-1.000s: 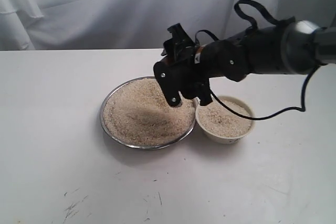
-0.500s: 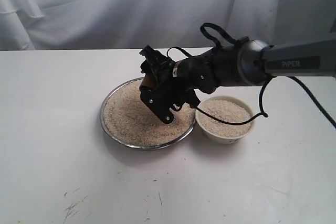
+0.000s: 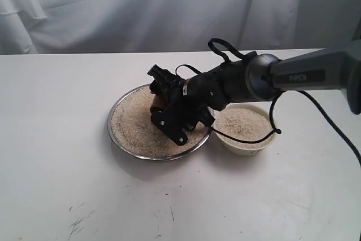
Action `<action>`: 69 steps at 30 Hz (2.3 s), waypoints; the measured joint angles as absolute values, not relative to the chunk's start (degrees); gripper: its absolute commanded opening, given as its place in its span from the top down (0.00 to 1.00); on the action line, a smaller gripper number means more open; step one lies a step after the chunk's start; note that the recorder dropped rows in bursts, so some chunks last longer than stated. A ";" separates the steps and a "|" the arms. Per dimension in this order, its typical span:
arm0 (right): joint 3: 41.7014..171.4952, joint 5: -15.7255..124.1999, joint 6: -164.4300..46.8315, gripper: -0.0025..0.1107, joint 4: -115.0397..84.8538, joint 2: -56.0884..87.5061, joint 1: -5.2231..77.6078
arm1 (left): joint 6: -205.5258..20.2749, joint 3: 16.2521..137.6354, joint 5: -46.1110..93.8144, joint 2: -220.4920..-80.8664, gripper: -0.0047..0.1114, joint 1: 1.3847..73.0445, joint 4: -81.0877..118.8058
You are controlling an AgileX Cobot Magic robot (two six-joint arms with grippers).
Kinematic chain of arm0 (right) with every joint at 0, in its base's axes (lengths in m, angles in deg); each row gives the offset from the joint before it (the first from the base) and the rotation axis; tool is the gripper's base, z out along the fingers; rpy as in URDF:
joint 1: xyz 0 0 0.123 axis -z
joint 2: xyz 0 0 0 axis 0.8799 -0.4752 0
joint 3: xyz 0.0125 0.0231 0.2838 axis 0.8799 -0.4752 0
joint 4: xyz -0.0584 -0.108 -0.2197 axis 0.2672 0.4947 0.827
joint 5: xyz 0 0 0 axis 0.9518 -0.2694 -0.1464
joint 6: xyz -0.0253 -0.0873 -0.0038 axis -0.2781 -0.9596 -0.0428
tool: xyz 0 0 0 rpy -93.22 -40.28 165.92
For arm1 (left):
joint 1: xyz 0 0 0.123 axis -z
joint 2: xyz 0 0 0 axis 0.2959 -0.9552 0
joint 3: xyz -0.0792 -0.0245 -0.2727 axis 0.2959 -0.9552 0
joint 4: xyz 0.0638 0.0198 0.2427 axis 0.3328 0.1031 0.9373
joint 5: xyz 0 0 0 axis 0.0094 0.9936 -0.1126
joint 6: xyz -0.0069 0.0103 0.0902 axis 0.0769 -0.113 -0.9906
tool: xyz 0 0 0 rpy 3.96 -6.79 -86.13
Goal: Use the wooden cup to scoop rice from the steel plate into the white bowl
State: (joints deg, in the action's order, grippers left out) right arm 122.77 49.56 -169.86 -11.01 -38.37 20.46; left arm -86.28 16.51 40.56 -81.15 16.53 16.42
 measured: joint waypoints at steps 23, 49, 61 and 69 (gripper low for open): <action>133.77 38.81 -172.94 0.98 -19.66 -44.86 18.39 | -86.28 16.51 40.56 -81.15 0.96 16.53 16.42; 145.38 5.67 -176.50 0.98 -66.81 -45.44 31.14 | -86.28 16.51 40.56 -81.15 0.96 16.53 16.42; 145.81 -5.02 -164.30 0.98 -49.63 -33.25 36.66 | -86.28 16.51 40.56 -81.15 0.96 16.53 16.42; 138.18 -1.89 -162.64 0.98 -37.12 -29.49 39.33 | -86.28 16.51 40.56 -81.15 0.96 16.53 16.42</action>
State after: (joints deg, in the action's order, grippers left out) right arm 138.18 -1.89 -162.64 -37.12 -29.49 39.33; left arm -86.28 16.51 40.56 -81.15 16.53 16.42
